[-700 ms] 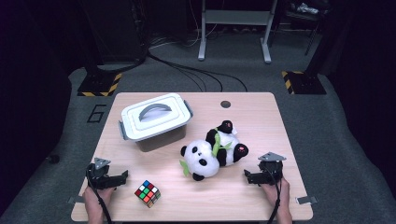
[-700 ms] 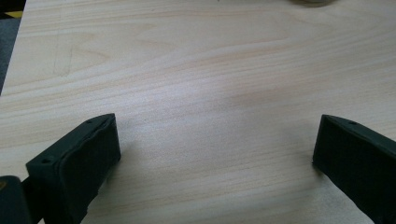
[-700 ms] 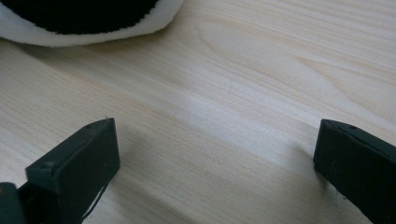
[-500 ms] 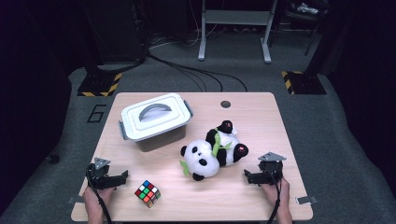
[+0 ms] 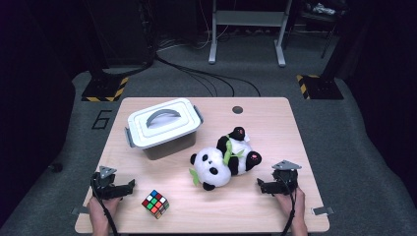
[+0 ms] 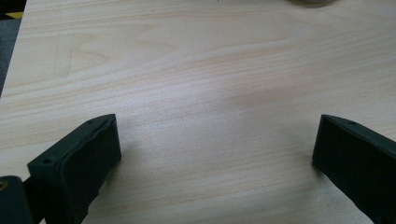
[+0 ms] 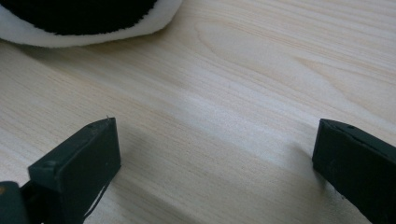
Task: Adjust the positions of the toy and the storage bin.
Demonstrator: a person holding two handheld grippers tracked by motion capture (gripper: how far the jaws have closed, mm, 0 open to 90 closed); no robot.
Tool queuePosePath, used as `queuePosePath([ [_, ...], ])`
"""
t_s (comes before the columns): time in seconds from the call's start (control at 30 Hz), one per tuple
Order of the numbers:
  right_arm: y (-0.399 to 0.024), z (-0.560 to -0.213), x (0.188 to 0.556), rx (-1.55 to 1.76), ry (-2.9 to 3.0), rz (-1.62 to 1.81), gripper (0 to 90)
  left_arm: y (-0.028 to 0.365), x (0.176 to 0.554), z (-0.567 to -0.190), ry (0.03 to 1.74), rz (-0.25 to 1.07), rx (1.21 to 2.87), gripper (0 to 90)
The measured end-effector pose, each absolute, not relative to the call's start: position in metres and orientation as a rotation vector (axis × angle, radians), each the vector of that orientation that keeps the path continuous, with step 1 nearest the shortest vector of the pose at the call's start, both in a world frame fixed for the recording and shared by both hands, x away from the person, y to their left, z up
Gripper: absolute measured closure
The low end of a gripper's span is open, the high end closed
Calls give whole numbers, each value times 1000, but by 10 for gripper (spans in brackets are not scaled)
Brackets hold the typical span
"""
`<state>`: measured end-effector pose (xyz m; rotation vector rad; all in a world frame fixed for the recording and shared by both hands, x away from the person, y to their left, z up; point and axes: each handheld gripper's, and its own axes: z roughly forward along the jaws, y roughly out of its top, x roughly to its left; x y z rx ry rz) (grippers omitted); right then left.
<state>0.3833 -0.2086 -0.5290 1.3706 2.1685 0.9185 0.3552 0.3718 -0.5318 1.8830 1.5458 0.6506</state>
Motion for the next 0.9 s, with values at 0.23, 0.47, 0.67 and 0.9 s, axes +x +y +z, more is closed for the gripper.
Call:
queuePosePath([
  [0.23, -210, -529, 383, 1359, 2177, 919, 5, 372, 355, -532, 1546, 651, 1883, 8],
  [0.47, -210, -529, 383, 1361, 2176, 920, 7, 372, 355, -532, 1543, 653, 1880, 13],
  [0.67, -210, -529, 384, 1359, 2175, 917, 9, 372, 355, -531, 1532, 662, 1886, 20],
  [0.9, -210, -529, 383, 1362, 2174, 920, 12, 371, 355, -530, 1512, 678, 1883, 5],
])
